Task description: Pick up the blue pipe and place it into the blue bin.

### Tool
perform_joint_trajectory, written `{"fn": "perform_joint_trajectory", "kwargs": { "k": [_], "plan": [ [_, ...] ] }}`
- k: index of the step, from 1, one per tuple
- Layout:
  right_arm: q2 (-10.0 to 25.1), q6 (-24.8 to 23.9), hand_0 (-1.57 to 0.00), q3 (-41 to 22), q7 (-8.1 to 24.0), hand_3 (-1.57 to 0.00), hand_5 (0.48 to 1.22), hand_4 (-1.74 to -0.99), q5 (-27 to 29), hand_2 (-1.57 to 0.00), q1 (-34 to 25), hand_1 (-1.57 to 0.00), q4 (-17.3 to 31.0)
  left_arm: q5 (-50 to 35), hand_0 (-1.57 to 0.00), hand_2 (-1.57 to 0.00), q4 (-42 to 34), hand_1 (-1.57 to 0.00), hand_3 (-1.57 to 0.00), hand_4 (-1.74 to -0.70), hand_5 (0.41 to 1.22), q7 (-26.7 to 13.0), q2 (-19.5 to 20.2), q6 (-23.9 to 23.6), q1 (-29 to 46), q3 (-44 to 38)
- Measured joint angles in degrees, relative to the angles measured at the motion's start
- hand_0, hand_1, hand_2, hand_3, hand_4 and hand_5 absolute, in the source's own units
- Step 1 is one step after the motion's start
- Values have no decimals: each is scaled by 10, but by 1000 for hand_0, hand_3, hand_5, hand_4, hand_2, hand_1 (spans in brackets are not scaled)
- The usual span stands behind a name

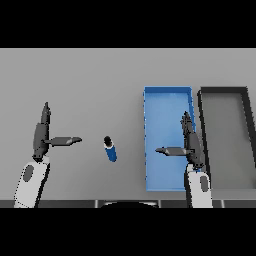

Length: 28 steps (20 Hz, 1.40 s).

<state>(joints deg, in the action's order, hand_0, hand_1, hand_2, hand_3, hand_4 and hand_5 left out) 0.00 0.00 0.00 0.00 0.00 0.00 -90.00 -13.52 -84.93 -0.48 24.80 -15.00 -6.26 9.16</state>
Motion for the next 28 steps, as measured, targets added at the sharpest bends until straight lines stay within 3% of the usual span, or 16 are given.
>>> {"fn": "perform_joint_trajectory", "kwargs": {
  "k": [6,7,9,16,21,28],
  "plan": [
    [-1,1,1,-2,-3,1,598,-1254,1,1,6,1,-3,1,1,1,-5,1,1,-1186,605,7,-2,-2,4,2],
    [34,17,1,-21,-33,1,597,-1255,-34,1,32,1,-20,-13,1,1,-11,1,1,-1188,606,34,36,68,21,11],
    [67,31,1,-44,-52,1,598,-1249,-72,1,66,1,-49,-31,1,1,6,1,1,-1189,604,61,78,151,33,12],
    [79,37,1,-62,-16,1,596,-1226,-92,1,70,1,-76,-21,1,1,-8,1,1,-1168,592,95,115,240,43,46],
    [81,44,1,-65,-42,1,626,-1254,-93,1,70,1,-69,-13,1,1,-68,1,1,-1187,532,65,129,295,63,100],
    [77,45,1,-68,-41,1,654,-1299,-92,1,70,1,-77,28,1,1,-89,1,1,-1203,483,22,79,297,47,168]
  ]
}}
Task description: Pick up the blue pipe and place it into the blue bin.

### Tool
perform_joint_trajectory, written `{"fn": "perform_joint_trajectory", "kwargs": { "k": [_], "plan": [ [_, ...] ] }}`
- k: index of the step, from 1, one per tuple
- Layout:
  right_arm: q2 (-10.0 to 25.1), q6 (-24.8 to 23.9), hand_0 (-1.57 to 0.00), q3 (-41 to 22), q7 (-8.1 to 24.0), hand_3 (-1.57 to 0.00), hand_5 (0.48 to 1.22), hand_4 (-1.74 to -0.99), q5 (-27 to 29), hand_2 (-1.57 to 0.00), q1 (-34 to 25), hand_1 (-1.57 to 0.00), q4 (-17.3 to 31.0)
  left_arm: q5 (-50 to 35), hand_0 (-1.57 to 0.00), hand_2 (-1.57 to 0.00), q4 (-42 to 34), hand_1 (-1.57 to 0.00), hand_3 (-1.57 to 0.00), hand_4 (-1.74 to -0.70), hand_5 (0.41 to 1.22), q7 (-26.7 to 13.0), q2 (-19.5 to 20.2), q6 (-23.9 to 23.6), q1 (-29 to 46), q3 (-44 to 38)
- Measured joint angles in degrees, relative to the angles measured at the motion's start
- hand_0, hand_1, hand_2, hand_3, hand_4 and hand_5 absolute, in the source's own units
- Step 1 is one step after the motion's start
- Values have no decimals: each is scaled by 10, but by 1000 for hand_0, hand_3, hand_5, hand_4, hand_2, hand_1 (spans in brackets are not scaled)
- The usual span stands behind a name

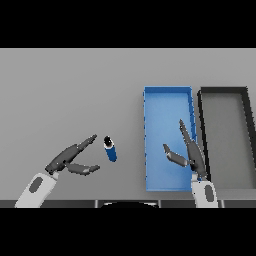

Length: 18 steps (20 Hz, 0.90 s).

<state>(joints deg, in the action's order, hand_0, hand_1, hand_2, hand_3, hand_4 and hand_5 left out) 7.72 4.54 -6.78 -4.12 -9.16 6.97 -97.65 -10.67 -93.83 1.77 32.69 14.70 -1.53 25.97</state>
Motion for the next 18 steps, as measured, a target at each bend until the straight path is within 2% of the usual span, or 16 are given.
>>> {"fn": "perform_joint_trajectory", "kwargs": {
  "k": [1,6,7,8,9,12,14,16,18],
  "plan": [
    [1,1,1,4,13,1,653,-1294,5,1,-3,1,1,6,1,1,0,1,1,-1207,479,-1,-10,-4,-6,6],
    [4,7,1,7,7,1,651,-1309,13,1,13,1,-2,59,1,1,46,1,1,-1230,502,24,-73,-38,-23,33],
    [4,7,1,7,1,1,653,-1314,12,1,15,1,-3,59,1,1,52,1,1,-1226,502,29,-84,-42,-31,33],
    [5,8,1,8,12,1,654,-1318,12,1,8,1,-2,62,1,1,61,1,1,-1223,502,27,-95,-44,-37,37],
    [0,6,1,4,8,1,655,-1320,9,1,8,1,4,64,1,1,69,1,1,-1220,502,26,-105,-45,-42,39],
    [6,3,1,6,12,1,662,-1324,4,1,10,1,-4,83,1,1,105,1,1,-1177,492,46,-129,-55,-54,45],
    [7,7,1,8,15,1,665,-1323,10,1,13,1,-4,101,1,1,123,1,1,-1160,491,41,-148,-68,-71,53],
    [5,2,1,11,15,1,664,-1319,10,1,14,1,-5,91,1,1,138,1,1,-1190,512,47,-168,-59,-79,55],
    [5,3,1,8,13,1,664,-1322,8,1,15,1,-13,74,1,-79,149,1,-69,-1240,566,47,-188,-53,-88,51]
  ]
}}
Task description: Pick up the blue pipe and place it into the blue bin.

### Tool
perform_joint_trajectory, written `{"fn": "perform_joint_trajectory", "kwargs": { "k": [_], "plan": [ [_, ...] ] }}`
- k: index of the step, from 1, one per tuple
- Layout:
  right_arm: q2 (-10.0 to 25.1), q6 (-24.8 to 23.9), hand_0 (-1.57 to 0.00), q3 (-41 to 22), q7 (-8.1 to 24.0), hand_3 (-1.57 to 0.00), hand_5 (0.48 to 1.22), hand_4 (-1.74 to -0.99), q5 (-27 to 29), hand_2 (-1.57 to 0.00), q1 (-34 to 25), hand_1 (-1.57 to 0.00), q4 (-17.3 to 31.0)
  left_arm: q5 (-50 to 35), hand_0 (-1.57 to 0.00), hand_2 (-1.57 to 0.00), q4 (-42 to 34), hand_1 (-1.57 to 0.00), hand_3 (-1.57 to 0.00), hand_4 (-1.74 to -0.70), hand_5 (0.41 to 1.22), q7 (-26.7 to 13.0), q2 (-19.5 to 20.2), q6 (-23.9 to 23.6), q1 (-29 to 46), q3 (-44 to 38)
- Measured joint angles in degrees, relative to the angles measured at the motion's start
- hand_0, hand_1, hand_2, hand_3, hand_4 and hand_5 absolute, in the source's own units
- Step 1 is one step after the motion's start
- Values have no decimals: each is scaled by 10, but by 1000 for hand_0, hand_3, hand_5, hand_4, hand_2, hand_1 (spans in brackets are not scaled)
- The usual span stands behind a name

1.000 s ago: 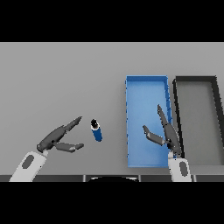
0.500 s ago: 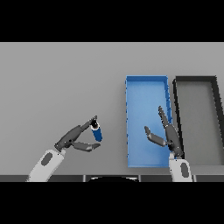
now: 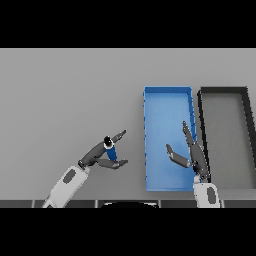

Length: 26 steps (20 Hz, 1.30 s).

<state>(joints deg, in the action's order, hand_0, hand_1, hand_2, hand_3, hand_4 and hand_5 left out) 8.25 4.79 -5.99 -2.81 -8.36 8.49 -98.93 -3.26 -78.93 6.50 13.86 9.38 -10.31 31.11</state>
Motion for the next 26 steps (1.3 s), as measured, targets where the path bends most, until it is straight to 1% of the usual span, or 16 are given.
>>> {"fn": "perform_joint_trajectory", "kwargs": {
  "k": [1,2,3,4,5,7,9,10,11,12,13,16,21,22,23,26],
  "plan": [
    [-2,-1,1,-1,1,1,664,-1320,-1,1,3,1,0,-8,-3,-208,4,-89,-197,-1275,607,5,-3,6,0,-2],
    [0,0,1,2,5,1,663,-1319,0,1,-3,1,8,-15,-93,-390,3,-246,-472,-1306,730,0,-6,8,0,-4],
    [4,2,1,7,3,1,666,-1322,4,1,-4,1,11,-19,-340,-626,12,-501,-692,-1389,828,-7,-17,8,-1,-4],
    [2,2,1,4,-3,1,666,-1319,3,1,-3,1,9,-29,-586,-815,17,-715,-840,-1455,906,-6,-25,9,-1,-9],
    [5,4,1,6,-4,1,665,-1313,4,1,-3,1,10,-31,-783,-966,16,-886,-979,-1509,969,20,-25,13,8,-9],
    [2,0,1,3,-4,1,665,-1310,-2,1,-4,1,13,-32,-1067,-1184,4,-1133,-1183,-1589,1060,11,-26,20,11,-9],
    [4,1,1,3,1,1,666,-1302,-1,1,-5,1,7,-23,-1248,-1323,0,-1290,-1306,-1639,1118,1,-30,13,13,-3],
    [7,3,1,5,0,1,666,-1294,0,1,-2,1,8,-12,-1313,-1373,1,-1347,-1351,-1656,1139,20,-33,5,16,5],
    [8,1,1,3,-1,1,664,-1288,-3,1,-6,1,1,-12,-1364,-1412,4,-1391,-1381,-1670,1155,12,-36,0,9,3],
    [6,-2,1,2,12,1,663,-1281,-6,1,-14,1,8,-16,-1406,-1444,-3,-1427,-1404,-1681,1168,19,-35,1,16,4],
    [5,-3,1,-1,3,1,662,-1281,-12,1,-8,1,7,-18,-1439,-1470,-11,-1456,-1419,-1690,1179,24,-37,0,18,6],
    [2,1,1,1,1,1,660,-1280,-3,1,-16,1,9,-11,-1503,-1519,-41,-1512,-1445,-1710,1199,41,-39,-1,7,4],
    [11,-5,1,0,-2,1,682,-1278,-22,1,-14,1,20,-3,-1549,-1554,-93,-1552,-1449,-1721,1214,9,-70,6,-15,12],
    [12,-4,1,-1,-8,1,683,-1275,-24,1,-10,1,19,-5,-1553,-1557,-106,-1556,-1449,-1723,1215,6,-66,10,-18,8],
    [9,-8,1,-1,2,1,684,-1272,-26,1,-17,1,21,-9,-1557,-1560,-120,-1559,-1447,-1724,1216,-4,-65,15,-15,8],
    [7,-4,1,-3,-13,1,688,-1273,-23,1,-9,1,19,-9,-1564,-1565,-134,-1565,-1443,-1727,1219,-37,-71,24,-26,2]
  ]
}}
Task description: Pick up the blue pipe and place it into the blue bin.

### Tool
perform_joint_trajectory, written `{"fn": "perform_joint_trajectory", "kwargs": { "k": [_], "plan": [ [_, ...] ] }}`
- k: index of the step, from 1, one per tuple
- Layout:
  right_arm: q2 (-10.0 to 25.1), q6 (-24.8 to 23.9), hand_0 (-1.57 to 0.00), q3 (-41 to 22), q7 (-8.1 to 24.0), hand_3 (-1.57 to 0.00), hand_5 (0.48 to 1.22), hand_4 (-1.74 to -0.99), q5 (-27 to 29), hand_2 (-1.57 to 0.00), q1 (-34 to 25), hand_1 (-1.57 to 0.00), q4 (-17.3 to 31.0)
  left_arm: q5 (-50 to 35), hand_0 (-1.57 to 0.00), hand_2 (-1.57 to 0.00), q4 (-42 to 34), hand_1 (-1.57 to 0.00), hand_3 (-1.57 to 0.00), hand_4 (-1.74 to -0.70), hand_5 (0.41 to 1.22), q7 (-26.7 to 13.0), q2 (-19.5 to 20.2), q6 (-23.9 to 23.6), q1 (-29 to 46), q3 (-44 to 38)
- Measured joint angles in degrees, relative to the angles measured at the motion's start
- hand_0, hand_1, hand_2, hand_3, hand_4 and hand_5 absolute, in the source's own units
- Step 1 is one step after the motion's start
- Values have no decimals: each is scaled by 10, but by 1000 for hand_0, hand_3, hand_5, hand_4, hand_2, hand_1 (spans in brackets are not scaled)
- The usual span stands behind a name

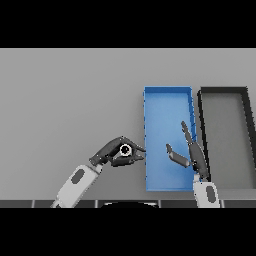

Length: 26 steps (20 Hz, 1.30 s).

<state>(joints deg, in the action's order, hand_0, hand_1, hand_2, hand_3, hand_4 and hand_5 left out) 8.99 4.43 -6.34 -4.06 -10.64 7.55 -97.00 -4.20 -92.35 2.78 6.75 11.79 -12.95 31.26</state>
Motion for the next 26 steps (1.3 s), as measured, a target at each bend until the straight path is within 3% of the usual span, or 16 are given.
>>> {"fn": "perform_joint_trajectory", "kwargs": {
  "k": [2,7,10,12,14,18,21,22,26],
  "plan": [
    [-7,-10,1,1,-9,1,688,-1271,0,1,11,1,-7,-1,-1566,-1567,-3,-1567,-1440,-1728,1219,-22,-5,5,-7,-8],
    [-113,-129,1,-38,-79,1,688,-1250,-69,1,170,1,-65,17,-1569,-1570,-3,-1570,-1443,-1730,1220,-22,-10,19,9,-12],
    [-143,-164,1,-47,-85,1,684,-1213,-83,1,208,1,-83,30,-1570,-1570,-9,-1570,-1440,-1730,1220,-40,-21,24,9,-19],
    [-141,-148,1,-48,-115,1,647,-1225,-59,1,217,1,-99,46,-1571,-1571,1,-1571,-1441,-1730,1221,-38,-29,32,14,-21],
    [-125,-92,1,-56,-134,1,584,-1242,-4,1,215,1,-133,50,-1571,-1571,-6,-1571,-1440,-1731,1221,-28,-34,43,23,-24],
    [-72,-3,1,-73,-73,1,517,-1313,74,1,202,1,-227,61,-1571,-1571,-7,-1571,-1444,-1731,1221,-38,-46,62,22,-39],
    [-41,45,1,-101,45,1,507,-1335,81,1,152,1,-241,76,-1571,-1571,-15,-1571,-1442,-1731,1221,-44,-63,69,27,-40],
    [-30,62,1,-111,52,1,504,-1337,80,1,142,1,-250,81,-1571,-1571,-13,-1571,-1442,-1731,1221,-40,-64,73,31,-43],
    [-19,93,1,-141,136,1,486,-1328,82,1,51,1,-269,104,-1571,-1571,-10,-1571,-1440,-1730,1221,-45,-73,85,26,-56]
  ]
}}
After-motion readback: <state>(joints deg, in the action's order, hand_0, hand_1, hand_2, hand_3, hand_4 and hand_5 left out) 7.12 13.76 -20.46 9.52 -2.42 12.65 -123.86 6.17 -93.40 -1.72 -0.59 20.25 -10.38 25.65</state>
